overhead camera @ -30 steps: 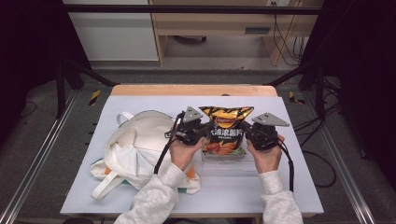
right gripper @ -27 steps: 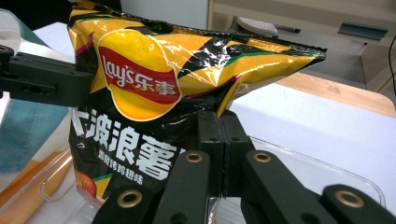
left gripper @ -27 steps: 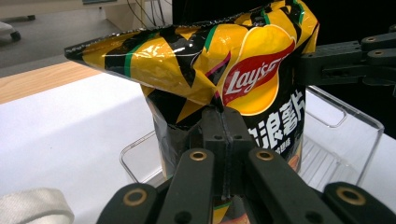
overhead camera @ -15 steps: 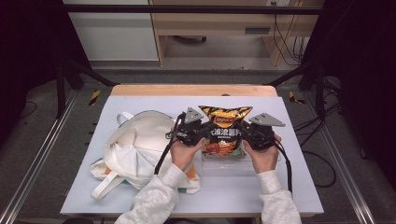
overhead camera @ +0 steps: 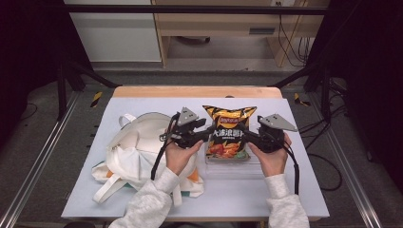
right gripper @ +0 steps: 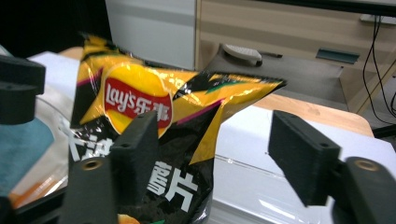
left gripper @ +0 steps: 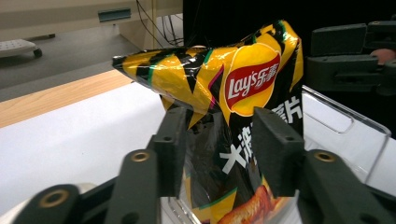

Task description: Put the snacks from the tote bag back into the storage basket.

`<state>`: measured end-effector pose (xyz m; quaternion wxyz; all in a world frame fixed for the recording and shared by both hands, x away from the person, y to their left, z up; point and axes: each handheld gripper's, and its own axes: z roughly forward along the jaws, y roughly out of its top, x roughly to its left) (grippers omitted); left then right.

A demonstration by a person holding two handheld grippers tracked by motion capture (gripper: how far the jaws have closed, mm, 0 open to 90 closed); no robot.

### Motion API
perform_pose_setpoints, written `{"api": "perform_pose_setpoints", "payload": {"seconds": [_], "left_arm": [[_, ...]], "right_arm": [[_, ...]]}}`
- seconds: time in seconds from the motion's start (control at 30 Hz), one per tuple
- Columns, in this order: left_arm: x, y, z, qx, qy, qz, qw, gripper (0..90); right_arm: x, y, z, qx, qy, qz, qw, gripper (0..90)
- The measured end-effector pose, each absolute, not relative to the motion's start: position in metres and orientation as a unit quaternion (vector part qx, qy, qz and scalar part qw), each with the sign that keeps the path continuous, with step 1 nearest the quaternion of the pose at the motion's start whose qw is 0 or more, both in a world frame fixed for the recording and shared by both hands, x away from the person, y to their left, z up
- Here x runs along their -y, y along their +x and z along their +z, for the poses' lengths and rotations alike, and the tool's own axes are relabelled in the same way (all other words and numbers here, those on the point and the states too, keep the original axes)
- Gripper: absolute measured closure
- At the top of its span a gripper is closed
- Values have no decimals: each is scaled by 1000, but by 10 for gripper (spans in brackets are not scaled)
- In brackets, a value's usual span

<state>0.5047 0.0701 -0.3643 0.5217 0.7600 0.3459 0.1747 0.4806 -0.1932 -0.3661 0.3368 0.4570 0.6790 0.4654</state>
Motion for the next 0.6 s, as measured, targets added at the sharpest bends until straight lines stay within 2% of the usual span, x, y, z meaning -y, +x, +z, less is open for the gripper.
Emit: {"api": "perform_pose_setpoints", "payload": {"seconds": [0.03,0.1,0.17,0.23,0.6], "left_arm": [[-73,504,-363,-344,760,175,523,528],[-83,500,-358,-334,768,175,518,475],[-86,498,-357,-330,770,177,516,460],[-92,496,-354,-329,772,181,513,429],[-147,475,-348,-321,774,198,509,359]], "right_arm": [[193,481,-366,-679,457,465,337,308],[197,476,-361,-675,454,474,337,248],[198,473,-360,-675,454,474,337,233],[201,469,-356,-671,452,483,335,177],[207,454,-356,-678,450,478,330,110]]}}
